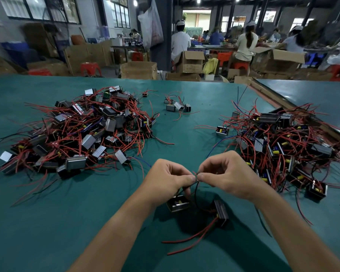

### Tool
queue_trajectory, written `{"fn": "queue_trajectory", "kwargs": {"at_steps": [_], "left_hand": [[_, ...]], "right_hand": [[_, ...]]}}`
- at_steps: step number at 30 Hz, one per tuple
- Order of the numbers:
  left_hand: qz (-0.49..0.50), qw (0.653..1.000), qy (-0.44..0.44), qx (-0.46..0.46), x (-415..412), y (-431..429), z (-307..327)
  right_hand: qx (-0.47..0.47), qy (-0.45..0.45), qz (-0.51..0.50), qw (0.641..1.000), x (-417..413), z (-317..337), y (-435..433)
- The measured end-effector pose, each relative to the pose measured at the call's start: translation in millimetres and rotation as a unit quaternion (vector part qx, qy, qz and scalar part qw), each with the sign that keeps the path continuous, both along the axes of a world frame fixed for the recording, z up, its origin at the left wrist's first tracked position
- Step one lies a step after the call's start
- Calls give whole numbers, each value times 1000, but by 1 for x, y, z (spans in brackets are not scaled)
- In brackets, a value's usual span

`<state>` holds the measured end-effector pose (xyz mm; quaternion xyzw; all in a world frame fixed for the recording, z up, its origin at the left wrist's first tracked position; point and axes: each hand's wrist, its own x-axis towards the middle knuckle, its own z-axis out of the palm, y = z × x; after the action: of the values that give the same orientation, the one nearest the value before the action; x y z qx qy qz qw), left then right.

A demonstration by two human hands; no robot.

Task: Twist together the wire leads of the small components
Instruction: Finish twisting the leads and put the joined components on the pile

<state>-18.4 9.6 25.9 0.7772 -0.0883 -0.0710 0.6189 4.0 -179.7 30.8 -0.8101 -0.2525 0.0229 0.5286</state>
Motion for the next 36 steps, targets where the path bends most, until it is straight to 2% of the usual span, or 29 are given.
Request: {"fn": "queue_trajectory", "kwargs": {"at_steps": [4, 7, 10, 15, 18, 22, 27, 30, 33, 36], "left_hand": [[3, 1000, 0, 9, -2, 0, 2], [-13, 999, 36, -6, -3, 2, 5], [-45, 996, 82, -8, -6, 2, 9], [-108, 988, 111, -9, -7, 3, 13], [-134, 983, 128, -20, -7, 4, 13], [-150, 979, 137, -21, -9, 5, 12], [-166, 977, 131, -13, -10, 6, 14], [-164, 979, 120, -11, -12, 6, 13], [-153, 985, 82, -5, -11, 5, 12], [-144, 989, 31, 14, -11, 1, 8]], "right_hand": [[-4, -9, 9, 1000, 0, -1, 0], [2, -10, 24, 1000, 0, 0, -3], [17, 29, 62, 998, -2, 3, -7], [61, 94, 108, 988, -4, 6, -10], [51, 124, 156, 979, -5, 6, -9], [40, 136, 149, 979, -5, 6, -10], [32, 156, 150, 976, -5, 8, -14], [3, 136, 126, 983, -5, 8, -13], [-20, 131, 115, 985, -5, 10, -13], [-32, 164, 115, 979, -4, 10, -11]]}}
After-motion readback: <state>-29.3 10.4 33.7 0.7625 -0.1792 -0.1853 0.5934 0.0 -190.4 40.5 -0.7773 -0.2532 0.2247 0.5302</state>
